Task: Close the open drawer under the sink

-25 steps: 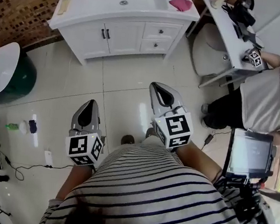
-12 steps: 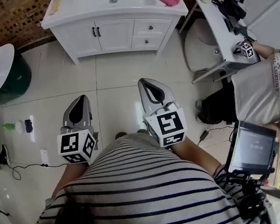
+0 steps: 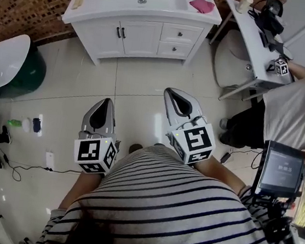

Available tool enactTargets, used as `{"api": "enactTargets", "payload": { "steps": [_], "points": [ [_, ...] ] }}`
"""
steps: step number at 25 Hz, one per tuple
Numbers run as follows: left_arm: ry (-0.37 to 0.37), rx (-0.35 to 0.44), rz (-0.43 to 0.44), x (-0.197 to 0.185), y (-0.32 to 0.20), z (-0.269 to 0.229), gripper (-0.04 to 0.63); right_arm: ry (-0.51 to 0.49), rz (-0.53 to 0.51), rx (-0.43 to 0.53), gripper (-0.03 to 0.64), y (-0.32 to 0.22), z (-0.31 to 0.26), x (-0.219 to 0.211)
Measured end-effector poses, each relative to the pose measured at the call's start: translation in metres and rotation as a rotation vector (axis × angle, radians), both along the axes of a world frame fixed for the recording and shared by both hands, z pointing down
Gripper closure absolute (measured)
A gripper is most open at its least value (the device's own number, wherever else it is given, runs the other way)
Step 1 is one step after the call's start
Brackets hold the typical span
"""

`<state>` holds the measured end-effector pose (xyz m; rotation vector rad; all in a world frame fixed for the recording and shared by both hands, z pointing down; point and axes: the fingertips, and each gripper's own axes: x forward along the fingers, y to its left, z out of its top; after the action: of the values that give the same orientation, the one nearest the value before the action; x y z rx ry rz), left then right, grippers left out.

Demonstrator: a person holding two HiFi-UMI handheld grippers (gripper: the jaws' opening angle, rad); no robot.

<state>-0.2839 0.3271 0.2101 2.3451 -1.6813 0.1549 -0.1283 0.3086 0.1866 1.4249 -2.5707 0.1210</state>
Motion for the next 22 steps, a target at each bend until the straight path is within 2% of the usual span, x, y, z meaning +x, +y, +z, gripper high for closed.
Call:
{"api": "enactTargets", "payload": {
  "steps": [5, 22],
  "points": [
    [0.01, -0.013, -0.01, 0.004, 0.001, 0.002, 0.58, 0.005, -0.006, 0.0, 0.62, 0.004, 0.001, 0.004],
    [-0.01, -0.02, 0.031, 0.029, 0.007, 0.002, 0.58, -0.017, 0.048, -0.017, 0.62, 0.015, 0.007, 0.033]
  ]
}}
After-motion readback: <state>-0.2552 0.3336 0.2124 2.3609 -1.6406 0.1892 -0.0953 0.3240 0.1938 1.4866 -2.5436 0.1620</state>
